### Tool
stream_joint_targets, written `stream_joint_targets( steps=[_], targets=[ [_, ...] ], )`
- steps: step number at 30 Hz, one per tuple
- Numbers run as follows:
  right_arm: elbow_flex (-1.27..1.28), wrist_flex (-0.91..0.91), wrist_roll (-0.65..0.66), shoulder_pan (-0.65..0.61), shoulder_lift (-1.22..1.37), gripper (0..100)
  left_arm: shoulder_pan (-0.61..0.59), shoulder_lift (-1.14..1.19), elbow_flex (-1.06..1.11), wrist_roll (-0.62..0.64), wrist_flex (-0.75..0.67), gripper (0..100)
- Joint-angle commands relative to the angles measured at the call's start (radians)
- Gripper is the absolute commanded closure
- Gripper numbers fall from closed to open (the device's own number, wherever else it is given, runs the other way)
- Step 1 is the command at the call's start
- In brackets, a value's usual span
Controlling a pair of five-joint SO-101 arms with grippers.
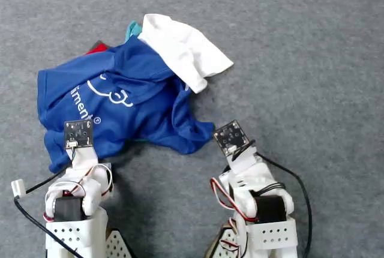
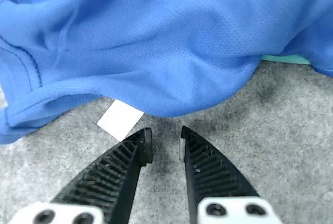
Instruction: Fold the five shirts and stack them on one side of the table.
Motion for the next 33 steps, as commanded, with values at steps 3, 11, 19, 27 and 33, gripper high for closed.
stream_joint_targets(
  steps=[3, 11, 19, 27, 33],
  targets=[
    [0.001, 0.003, 0.002, -0.007, -0.107, 99.5, 0.009, -0.004, 0.011, 0.002, -0.009, 90],
    [0.001, 0.003, 0.002, -0.007, -0.107, 99.5, 0.009, -0.004, 0.011, 0.002, -0.009, 90],
    [0.001, 0.003, 0.002, -0.007, -0.107, 99.5, 0.011, -0.004, 0.011, 0.002, -0.009, 90],
    [0.001, 0.003, 0.002, -0.01, -0.107, 99.5, 0.008, -0.005, 0.0, -0.005, -0.063, 90],
    [0.001, 0.003, 0.0, -0.01, -0.107, 99.5, -0.114, -0.005, 0.006, -0.006, -0.227, 89]
  ],
)
